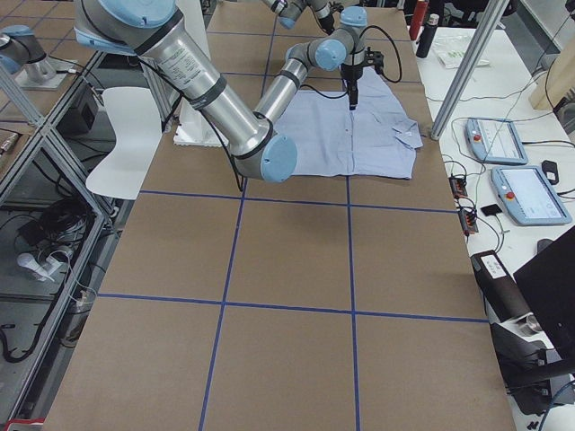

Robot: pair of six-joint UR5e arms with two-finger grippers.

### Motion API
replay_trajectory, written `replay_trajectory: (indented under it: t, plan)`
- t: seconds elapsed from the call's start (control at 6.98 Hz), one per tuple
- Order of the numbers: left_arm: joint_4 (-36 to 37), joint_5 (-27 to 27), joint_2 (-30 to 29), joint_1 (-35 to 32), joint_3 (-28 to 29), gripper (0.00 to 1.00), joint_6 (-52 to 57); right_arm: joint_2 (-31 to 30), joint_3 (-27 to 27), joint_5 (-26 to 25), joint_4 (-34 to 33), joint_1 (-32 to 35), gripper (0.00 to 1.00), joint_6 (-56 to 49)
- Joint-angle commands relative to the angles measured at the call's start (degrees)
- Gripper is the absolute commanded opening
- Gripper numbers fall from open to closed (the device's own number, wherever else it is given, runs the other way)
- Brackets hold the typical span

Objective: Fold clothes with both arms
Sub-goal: 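Grasp the cuff of the sleeve nearest the left gripper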

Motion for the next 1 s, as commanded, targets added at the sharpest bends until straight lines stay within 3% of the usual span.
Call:
replay_trajectory:
  t: [0.0, 0.43, 0.57, 0.86]
  plan:
    - [0.3, 0.0, 0.1, -0.1, -1.2, 0.02, 0.0, 0.0, 0.0, 0.0, 0.0, 0.0, 0.99, 0.1]
    - [2.9, -1.9, 0.2, -0.2, -6.8, 0.00, -0.1, -0.6, 0.1, 0.0, 0.0, 0.0, 0.99, 0.0]
    - [6.3, -7.8, 0.3, -1.6, -11.7, 0.00, -0.3, -1.5, 0.6, 0.0, 0.1, 0.0, 0.99, 0.0]
    - [22.8, -8.8, -2.0, -3.3, -25.0, 0.00, -0.5, -5.4, 4.2, 0.2, 0.0, 0.4, 0.99, -0.9]
